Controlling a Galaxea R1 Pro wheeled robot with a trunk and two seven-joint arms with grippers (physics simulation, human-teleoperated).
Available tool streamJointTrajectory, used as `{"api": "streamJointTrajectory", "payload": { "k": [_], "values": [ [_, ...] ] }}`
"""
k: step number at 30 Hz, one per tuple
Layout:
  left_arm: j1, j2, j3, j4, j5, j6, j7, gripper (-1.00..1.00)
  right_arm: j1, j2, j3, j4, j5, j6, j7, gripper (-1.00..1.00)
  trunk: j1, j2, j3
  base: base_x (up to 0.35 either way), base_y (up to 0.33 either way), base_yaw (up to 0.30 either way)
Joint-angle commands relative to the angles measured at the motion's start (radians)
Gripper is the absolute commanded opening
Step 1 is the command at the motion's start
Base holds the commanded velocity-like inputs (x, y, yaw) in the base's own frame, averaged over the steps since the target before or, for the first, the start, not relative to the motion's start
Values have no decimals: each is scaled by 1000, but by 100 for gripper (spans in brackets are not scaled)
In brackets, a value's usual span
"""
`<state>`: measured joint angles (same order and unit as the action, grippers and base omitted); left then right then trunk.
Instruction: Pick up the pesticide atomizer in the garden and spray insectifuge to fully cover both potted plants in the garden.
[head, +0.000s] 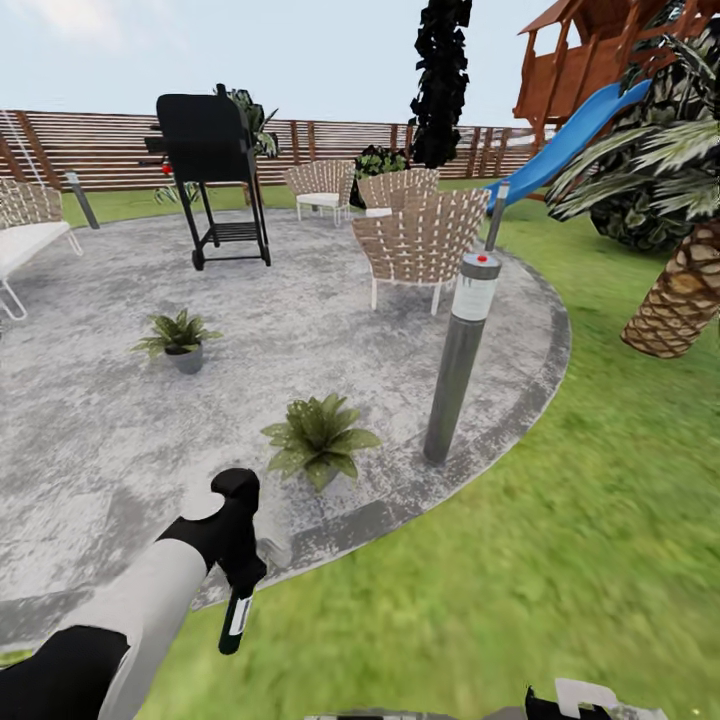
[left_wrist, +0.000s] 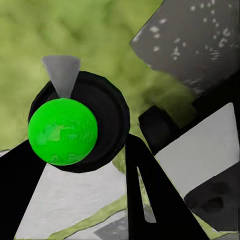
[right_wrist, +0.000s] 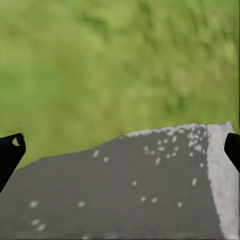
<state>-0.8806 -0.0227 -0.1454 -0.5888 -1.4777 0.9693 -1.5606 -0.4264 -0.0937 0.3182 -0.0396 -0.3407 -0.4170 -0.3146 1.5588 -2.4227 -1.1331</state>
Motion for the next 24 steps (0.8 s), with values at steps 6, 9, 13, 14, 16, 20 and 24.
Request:
{"api": "streamJointTrajectory", "payload": {
  "k": [6, 9, 13, 14, 16, 20, 24],
  "values": [
    [115, 12, 106, -97, 307, -162, 235, -100, 0, 0, 9, 0, -8, -2, -3, 100, -1, 0, -1, -341, 0, 0],
    [177, 14, 191, -100, 520, -447, 428, -100, 0, 0, 9, 0, -8, -2, -3, 100, -1, 0, -1, -339, 0, 0],
    [243, 29, 216, -98, 607, -666, 528, -100, 0, 2, 10, 0, -5, -2, -2, 100, -1, 0, -1, -324, 0, 0],
    [249, 37, 217, -90, 624, -711, 534, -100, 0, 3, 10, -1, -5, -2, -2, 100, -1, 0, -1, -325, 0, 0],
    [264, 44, 218, -67, 668, -823, 538, -100, 0, 3, 10, -1, -6, -3, -2, 100, -1, 0, -1, -326, 0, 0],
    [284, 49, 236, -62, 713, -926, 541, -100, 0, 7, 10, -2, -7, -2, 0, 100, -1, 0, -1, -327, 0, 0],
    [285, 44, 238, -68, 715, -932, 541, -100, 0, 8, 10, -3, -6, -1, 4, 100, -1, 0, -1, -188, 0, 0]
  ]
}}
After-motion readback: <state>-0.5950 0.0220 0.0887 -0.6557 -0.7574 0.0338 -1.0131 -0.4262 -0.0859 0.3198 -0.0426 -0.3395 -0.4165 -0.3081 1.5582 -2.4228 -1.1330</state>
